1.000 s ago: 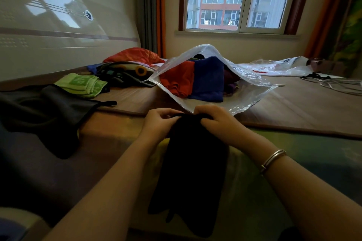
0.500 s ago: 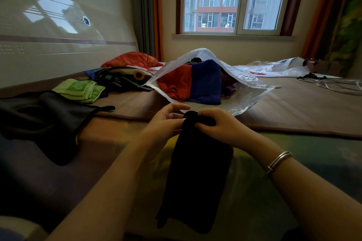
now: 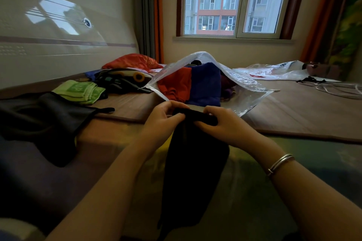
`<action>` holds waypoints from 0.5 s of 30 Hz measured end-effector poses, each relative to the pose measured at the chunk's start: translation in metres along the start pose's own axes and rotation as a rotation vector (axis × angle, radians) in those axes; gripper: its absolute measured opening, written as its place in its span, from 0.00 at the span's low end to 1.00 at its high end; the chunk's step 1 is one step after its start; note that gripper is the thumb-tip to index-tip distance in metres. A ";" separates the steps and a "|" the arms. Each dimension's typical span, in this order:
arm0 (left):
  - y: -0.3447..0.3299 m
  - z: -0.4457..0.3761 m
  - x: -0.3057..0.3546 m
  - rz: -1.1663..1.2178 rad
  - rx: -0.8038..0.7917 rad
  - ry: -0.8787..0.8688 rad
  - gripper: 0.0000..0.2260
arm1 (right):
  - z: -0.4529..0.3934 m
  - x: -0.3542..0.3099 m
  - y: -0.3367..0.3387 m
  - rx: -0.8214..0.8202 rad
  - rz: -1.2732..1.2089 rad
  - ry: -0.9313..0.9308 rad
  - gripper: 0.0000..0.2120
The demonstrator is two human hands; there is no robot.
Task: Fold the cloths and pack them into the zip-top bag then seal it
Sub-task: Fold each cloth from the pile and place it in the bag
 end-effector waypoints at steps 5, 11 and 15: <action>0.014 0.001 0.003 -0.455 0.118 -0.437 0.10 | 0.008 0.003 0.030 -0.083 0.366 -0.056 0.13; 0.021 0.004 0.010 -0.391 0.249 -0.488 0.13 | 0.011 -0.009 0.034 0.167 0.438 0.091 0.18; 0.027 -0.002 0.008 -0.373 0.232 -0.373 0.06 | 0.012 -0.003 0.036 0.194 0.389 0.085 0.09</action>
Point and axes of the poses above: each hand's wrist, its own z-axis away from the middle knuckle, its own y-axis out of the back of the hand, x = y × z, the point moved 1 cm from there along -z, towards the middle knuckle, and after that the axes turned 11 degrees about x, right-handed, at the moved point
